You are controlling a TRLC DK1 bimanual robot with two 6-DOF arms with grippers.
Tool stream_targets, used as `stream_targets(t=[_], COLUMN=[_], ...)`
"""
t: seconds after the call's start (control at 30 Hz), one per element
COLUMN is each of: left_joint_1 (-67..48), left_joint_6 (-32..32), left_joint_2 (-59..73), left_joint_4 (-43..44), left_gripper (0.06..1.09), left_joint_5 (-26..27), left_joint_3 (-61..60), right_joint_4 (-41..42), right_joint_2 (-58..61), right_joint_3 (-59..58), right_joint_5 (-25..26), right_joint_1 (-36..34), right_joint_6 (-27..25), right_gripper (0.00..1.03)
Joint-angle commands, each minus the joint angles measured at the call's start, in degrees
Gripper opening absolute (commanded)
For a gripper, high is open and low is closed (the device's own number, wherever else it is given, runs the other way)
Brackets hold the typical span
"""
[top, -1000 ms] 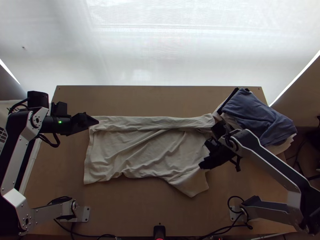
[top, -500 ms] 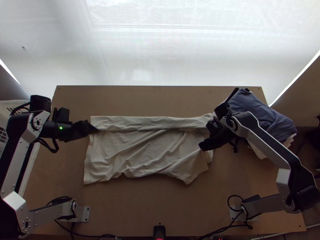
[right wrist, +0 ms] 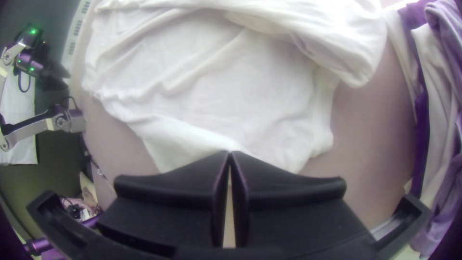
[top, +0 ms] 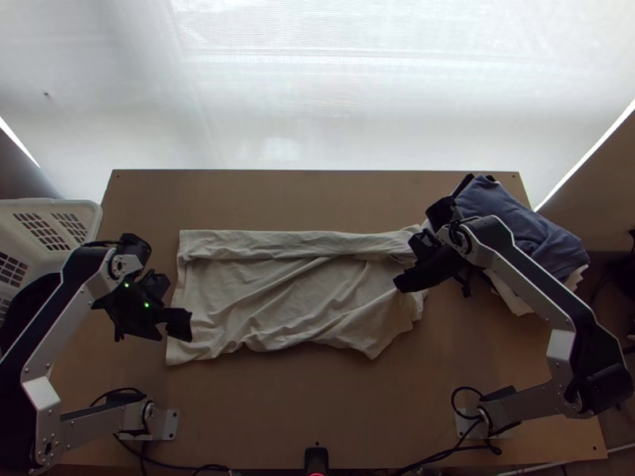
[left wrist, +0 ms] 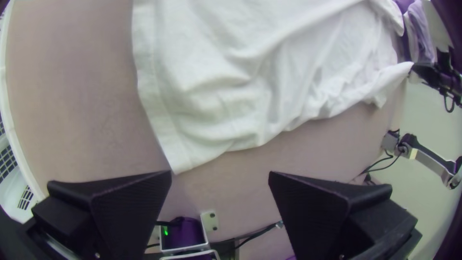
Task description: Fold the t-shirt
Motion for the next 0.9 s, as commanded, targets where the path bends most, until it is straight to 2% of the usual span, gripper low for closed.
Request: stream_targets(t=[0.0,0.2,0.3,0.47,0.63,0.7,0.73,0.8,0.87], left_joint_1=[-2.51,-2.43,-2.34,-1.90,-1.63,-1.99,-2.16,-2.78,-2.87], left_joint_6=[1.48,1.92,1.83,2.00,2.53,2.62,2.62,2.80,3.50], left_joint_2=[2.41,6.98,8.92,10.59,10.24,9.80,9.45,8.39,6.72], left_joint_4=[4.47,10.00,12.90,13.61,13.96,13.96,14.49,15.72,17.74], left_gripper=[1.03,1.03,1.03,1.03,1.03,0.93,0.85,0.62,0.33], left_joint_5=[-3.68,-4.03,-6.75,-9.21,-9.39,-9.30,-9.21,-9.04,-8.69], left_joint_3=[-5.47,-7.93,-9.51,-10.21,-10.12,-10.12,-10.39,-11.09,-11.88], right_joint_4=[-0.46,-0.82,-0.99,-1.34,-1.61,-1.61,-1.52,-1.61,-1.52], right_joint_2=[-0.08,-0.96,-1.58,-2.19,-2.19,-2.02,-1.93,-1.84,-1.84], right_joint_3=[0.38,0.64,0.64,0.29,0.38,0.38,0.47,0.56,0.64], right_joint_5=[0.01,0.01,0.01,0.01,0.01,0.01,0.01,0.01,0.01], right_joint_1=[0.02,-0.50,-1.03,-1.82,-2.35,-2.26,-2.17,-2.00,-2.00], right_joint_6=[-0.09,-0.09,-0.18,-0.53,-1.06,-1.06,-1.06,-1.06,-1.06], right_gripper=[0.03,0.03,0.03,0.03,0.03,0.03,0.03,0.03,0.03])
